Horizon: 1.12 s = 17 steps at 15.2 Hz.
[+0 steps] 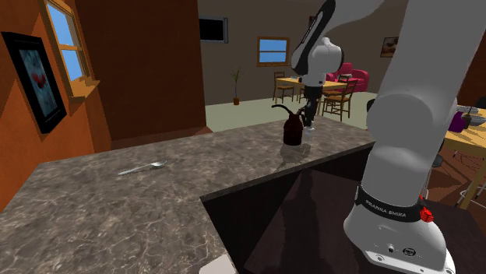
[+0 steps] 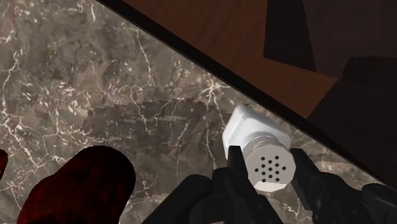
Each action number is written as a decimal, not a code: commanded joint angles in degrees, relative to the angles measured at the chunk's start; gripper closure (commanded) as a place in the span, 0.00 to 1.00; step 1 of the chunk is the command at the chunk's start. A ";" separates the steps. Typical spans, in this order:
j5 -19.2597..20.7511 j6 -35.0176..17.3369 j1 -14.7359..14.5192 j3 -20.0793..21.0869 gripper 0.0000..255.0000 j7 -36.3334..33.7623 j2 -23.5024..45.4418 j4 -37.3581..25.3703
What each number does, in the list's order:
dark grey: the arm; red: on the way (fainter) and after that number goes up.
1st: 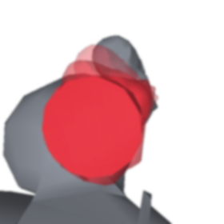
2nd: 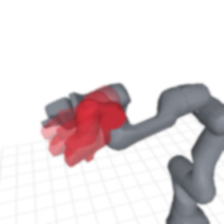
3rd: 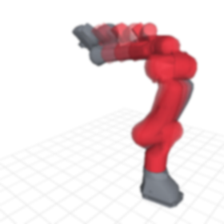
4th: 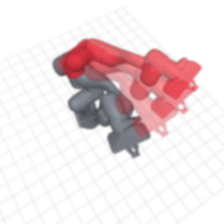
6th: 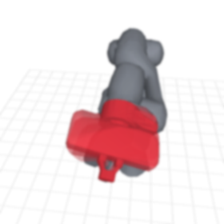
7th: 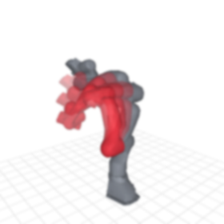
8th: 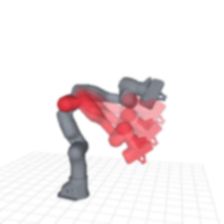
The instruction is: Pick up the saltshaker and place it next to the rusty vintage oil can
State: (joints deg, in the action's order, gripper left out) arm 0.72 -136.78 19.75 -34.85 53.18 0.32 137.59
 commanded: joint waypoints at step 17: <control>-14.53 -13.23 2.77 4.28 1.00 10.32 14.53 1.35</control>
State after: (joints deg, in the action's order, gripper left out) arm -12.86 -149.34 22.26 -31.05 62.91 14.02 138.98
